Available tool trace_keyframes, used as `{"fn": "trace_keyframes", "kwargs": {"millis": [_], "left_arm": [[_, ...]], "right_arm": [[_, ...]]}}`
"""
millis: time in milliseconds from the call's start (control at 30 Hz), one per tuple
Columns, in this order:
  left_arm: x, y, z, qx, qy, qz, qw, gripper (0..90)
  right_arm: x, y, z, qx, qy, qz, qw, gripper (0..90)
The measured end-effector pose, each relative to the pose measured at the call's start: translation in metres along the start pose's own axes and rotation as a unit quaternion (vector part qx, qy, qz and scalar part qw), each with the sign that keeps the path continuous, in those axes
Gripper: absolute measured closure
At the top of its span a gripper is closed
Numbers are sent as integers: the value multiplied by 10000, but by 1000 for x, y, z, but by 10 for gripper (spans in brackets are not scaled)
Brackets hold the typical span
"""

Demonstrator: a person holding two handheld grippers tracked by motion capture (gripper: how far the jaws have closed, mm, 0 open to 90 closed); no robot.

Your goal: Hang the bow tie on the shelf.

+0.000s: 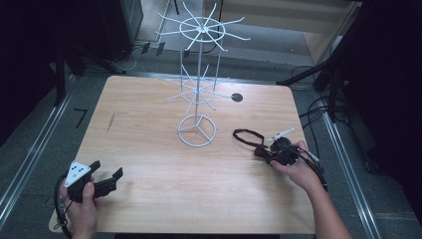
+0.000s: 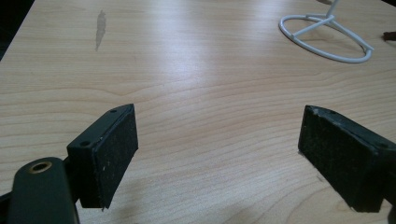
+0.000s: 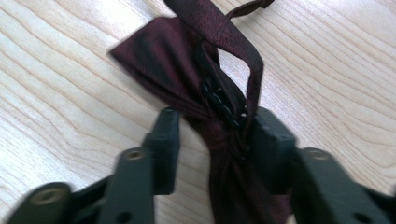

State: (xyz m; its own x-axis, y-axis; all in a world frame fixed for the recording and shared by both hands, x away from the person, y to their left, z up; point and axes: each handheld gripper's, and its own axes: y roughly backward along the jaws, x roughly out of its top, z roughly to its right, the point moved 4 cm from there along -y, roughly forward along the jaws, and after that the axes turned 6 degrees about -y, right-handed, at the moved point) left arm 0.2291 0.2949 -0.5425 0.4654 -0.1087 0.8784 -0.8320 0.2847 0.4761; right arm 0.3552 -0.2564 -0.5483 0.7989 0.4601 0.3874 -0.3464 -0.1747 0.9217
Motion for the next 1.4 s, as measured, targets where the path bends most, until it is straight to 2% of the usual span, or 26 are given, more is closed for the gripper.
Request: {"fn": "trace_keyframes", "kwargs": {"millis": [167,200,233,267,300,333,367,400,433,500,533,567,600,633,667,767,900,1067,1100,1133,1167,1200,1233,1300,1367,1400], "left_arm": [[0,0,0,6,3,11,10000,129],[0,0,0,8,2,14,10000,129],[0,0,0,8,-1,16,10000,129],[0,0,0,6,-1,15,10000,130],[0,0,0,6,-1,15,10000,130],[0,0,0,4,-1,15,10000,130],[0,0,0,4,-1,15,10000,130],[0,0,0,8,-2,12,10000,131],[0,0,0,9,-5,12,10000,131],[0,0,0,9,-4,10,10000,131],[0,0,0,7,-1,6,10000,131],[0,0,0,5,-10,4,10000,131],[0,0,0,13,-17,-8,10000,132],[0,0,0,13,-16,3,10000,132],[0,0,0,16,-14,10,10000,132],[0,0,0,13,-18,11,10000,132],[0,0,0,8,-17,12,10000,133],[0,0,0,9,-16,18,10000,133],[0,0,0,9,-16,18,10000,133],[0,0,0,6,-16,11,10000,133],[0,0,0,6,-16,11,10000,133],[0,0,0,8,-15,13,10000,133],[0,0,0,8,-15,13,10000,133],[0,0,0,8,-19,6,10000,133],[0,0,0,6,-13,12,10000,133],[0,0,0,6,-13,12,10000,133]], "right_arm": [[0,0,-1,-128,-118,98,9998,740],[-2,-1,-2,-211,-132,230,9994,752],[-2,-1,-2,-211,-132,230,9994,752],[-3,-1,-4,-346,-118,375,9986,755],[-3,-1,-4,-346,-118,375,9986,755],[-4,-1,-6,-436,-158,542,9975,757],[-4,-1,-6,-436,-158,542,9975,757],[-5,-1,-7,-528,-180,728,9958,758],[-5,-1,-7,-528,-180,728,9958,758],[-6,1,-10,-657,-232,1049,9920,758],[-6,1,-10,-657,-232,1049,9920,758],[-5,3,-11,-701,-242,1141,9907,758],[-4,5,-13,-810,-243,1341,9874,758],[-4,5,-13,-810,-243,1341,9874,758],[-3,9,-16,-872,-304,1530,9839,758],[0,15,-21,-910,-362,1829,9782,758],[4,22,-26,-880,-462,2163,9713,757],[9,33,-32,-763,-640,2603,9604,756],[9,33,-32,-763,-640,2603,9604,756],[12,38,-35,-718,-683,2781,9554,756],[12,38,-35,-718,-683,2781,9554,756],[14,42,-38,-721,-675,2938,9508,756],[14,42,-38,-721,-675,2938,9508,756],[17,48,-40,-718,-689,3100,9455,755],[19,53,-42,-678,-714,3208,9420,755],[19,53,-42,-678,-714,3208,9420,755]]}}
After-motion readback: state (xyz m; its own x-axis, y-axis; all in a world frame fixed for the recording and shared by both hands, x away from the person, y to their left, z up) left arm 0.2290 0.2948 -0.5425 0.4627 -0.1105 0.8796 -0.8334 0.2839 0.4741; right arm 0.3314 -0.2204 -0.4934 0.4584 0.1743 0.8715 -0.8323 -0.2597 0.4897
